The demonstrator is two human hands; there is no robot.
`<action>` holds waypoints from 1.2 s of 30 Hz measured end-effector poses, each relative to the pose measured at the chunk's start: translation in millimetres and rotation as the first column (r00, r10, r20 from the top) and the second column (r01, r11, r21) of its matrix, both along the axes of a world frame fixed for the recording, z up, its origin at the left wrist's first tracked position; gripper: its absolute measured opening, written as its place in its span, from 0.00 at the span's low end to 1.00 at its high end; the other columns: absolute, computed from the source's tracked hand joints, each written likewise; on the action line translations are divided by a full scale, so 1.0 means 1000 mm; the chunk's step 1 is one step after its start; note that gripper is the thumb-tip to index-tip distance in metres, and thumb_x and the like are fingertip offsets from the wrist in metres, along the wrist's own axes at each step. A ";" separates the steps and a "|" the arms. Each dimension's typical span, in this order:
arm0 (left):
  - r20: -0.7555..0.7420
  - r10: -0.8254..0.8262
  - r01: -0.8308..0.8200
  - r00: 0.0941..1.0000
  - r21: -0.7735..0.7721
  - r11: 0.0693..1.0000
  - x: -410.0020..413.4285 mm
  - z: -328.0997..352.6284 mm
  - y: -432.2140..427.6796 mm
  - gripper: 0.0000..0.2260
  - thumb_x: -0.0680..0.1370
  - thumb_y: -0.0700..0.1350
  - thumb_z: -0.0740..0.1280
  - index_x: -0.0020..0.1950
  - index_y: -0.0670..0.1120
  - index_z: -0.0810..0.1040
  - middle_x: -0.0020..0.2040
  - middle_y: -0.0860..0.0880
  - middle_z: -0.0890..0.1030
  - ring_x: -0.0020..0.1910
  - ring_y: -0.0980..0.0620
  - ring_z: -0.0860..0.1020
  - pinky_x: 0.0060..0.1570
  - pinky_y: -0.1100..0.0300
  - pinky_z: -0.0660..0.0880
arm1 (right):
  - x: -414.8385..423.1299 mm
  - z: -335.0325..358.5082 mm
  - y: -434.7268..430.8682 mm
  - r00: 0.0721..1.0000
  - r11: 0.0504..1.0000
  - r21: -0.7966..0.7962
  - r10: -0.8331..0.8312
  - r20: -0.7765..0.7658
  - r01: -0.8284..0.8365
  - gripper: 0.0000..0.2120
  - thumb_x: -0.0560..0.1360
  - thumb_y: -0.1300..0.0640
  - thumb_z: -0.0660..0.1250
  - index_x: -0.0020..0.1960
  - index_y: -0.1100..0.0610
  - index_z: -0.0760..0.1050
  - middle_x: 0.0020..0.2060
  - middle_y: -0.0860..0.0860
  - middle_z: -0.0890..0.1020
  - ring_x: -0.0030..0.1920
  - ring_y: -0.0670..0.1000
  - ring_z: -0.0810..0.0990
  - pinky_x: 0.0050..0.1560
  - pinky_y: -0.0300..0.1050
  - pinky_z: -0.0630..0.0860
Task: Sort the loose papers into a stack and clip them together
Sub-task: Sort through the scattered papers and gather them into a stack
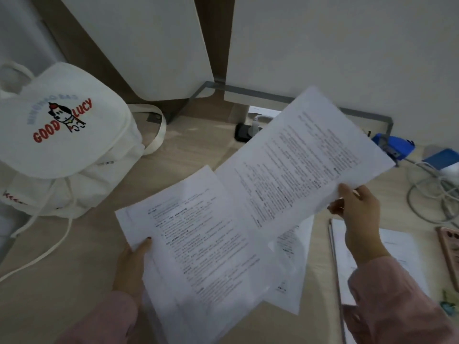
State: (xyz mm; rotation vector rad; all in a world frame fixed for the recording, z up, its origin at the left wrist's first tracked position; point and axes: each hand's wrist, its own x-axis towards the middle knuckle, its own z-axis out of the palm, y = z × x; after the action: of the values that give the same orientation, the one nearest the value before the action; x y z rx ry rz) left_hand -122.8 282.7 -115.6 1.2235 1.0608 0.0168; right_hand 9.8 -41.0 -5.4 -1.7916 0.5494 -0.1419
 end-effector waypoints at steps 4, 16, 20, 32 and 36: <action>0.088 0.121 -0.116 0.989 -0.056 0.992 0.000 -0.002 -0.012 0.18 0.78 0.43 0.62 0.69 0.44 0.70 0.64 0.46 0.75 0.56 0.47 0.73 0.55 0.53 0.68 | -0.015 0.005 -0.015 0.988 0.951 0.277 -0.151 0.024 0.139 0.06 0.76 0.64 0.59 0.44 0.58 0.73 0.35 0.54 0.76 0.23 0.44 0.77 0.30 0.37 0.79; 0.173 0.238 -0.183 0.956 -0.283 0.941 -0.027 0.014 -0.061 0.17 0.78 0.48 0.64 0.66 0.50 0.73 0.56 0.50 0.80 0.52 0.50 0.78 0.50 0.54 0.75 | -0.108 -0.064 0.050 0.934 0.678 0.715 0.120 -0.336 0.170 0.06 0.77 0.66 0.60 0.47 0.63 0.76 0.30 0.56 0.84 0.32 0.51 0.84 0.37 0.43 0.83; 0.229 0.126 -0.075 0.965 -0.222 0.972 -0.030 0.017 -0.067 0.10 0.76 0.54 0.64 0.56 0.57 0.78 0.47 0.54 0.85 0.51 0.51 0.80 0.51 0.51 0.76 | -0.131 -0.077 0.077 0.833 0.701 0.711 0.356 -0.424 0.063 0.08 0.76 0.63 0.63 0.48 0.67 0.78 0.33 0.56 0.83 0.34 0.51 0.82 0.39 0.42 0.82; 0.294 -0.075 0.182 0.953 -0.358 0.916 -0.027 0.021 -0.081 0.16 0.70 0.48 0.72 0.56 0.48 0.79 0.51 0.49 0.84 0.47 0.50 0.83 0.43 0.58 0.81 | -0.158 -0.078 0.087 0.675 0.709 0.703 0.547 -0.495 -0.059 0.13 0.75 0.57 0.65 0.47 0.68 0.79 0.37 0.57 0.84 0.33 0.49 0.82 0.40 0.40 0.81; 0.186 -0.143 0.169 0.972 -0.137 0.976 -0.030 0.017 -0.082 0.13 0.77 0.40 0.64 0.61 0.50 0.74 0.53 0.50 0.82 0.49 0.51 0.80 0.49 0.56 0.76 | -0.160 -0.078 0.084 0.629 0.682 0.720 0.616 -0.474 -0.126 0.10 0.76 0.58 0.65 0.49 0.64 0.79 0.38 0.56 0.84 0.35 0.48 0.82 0.42 0.40 0.81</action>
State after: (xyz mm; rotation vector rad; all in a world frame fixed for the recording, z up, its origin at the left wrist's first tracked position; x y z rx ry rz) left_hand -152.9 201.1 -98.1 1.1422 0.7961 -0.0757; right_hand -149.7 42.7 -82.9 -1.1807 0.5981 0.9931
